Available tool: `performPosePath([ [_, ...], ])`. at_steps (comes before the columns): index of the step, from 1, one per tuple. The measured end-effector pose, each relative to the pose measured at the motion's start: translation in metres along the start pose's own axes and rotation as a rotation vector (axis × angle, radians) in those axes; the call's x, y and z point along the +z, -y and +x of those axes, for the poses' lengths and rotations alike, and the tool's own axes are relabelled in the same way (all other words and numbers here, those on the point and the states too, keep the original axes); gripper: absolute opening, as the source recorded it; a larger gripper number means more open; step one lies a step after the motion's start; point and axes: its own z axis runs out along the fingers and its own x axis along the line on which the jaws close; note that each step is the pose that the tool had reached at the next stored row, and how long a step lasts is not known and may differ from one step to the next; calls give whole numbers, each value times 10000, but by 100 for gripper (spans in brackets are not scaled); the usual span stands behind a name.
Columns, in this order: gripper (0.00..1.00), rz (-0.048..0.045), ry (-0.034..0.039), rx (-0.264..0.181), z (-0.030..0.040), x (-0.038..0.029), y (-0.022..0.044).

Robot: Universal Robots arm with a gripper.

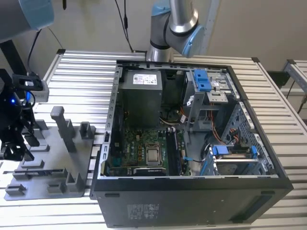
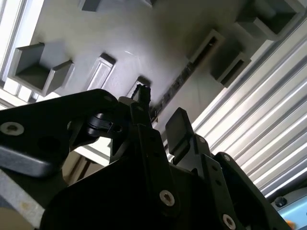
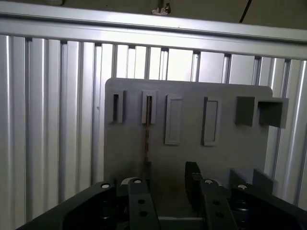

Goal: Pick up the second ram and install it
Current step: 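Pick up the second ram and move it above second insertion slot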

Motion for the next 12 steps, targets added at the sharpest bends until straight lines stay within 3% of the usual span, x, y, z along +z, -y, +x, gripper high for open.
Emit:
performPosePath([
  [12, 42, -29, -32, -440, 37, 201, 1],
])
